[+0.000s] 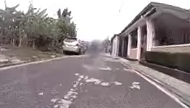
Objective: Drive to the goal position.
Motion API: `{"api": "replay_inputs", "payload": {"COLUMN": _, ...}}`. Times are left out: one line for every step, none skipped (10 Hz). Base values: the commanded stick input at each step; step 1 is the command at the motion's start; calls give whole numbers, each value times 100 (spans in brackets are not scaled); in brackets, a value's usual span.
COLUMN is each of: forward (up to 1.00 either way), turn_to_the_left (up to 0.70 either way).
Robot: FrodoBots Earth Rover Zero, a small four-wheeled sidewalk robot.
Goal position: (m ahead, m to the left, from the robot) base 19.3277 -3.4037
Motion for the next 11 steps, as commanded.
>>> {"api": "replay_inputs", "payload": {"forward": 8, "turn_to_the_left": 0}}
{"api": "replay_inputs", "payload": {"forward": 7, "turn_to_the_left": 0}}
{"api": "replay_inputs", "payload": {"forward": 8, "turn_to_the_left": 0}}
{"api": "replay_inputs", "payload": {"forward": 7, "turn_to_the_left": 0}}
{"api": "replay_inputs", "payload": {"forward": 8, "turn_to_the_left": 0}}
{"api": "replay_inputs", "payload": {"forward": 8, "turn_to_the_left": 0}}
{"api": "replay_inputs", "payload": {"forward": 8, "turn_to_the_left": 0}}
{"api": "replay_inputs", "payload": {"forward": 7, "turn_to_the_left": 0}}
{"api": "replay_inputs", "payload": {"forward": 7, "turn_to_the_left": 0}}
{"api": "replay_inputs", "payload": {"forward": 8, "turn_to_the_left": 0}}
{"api": "replay_inputs", "payload": {"forward": 8, "turn_to_the_left": 0}}
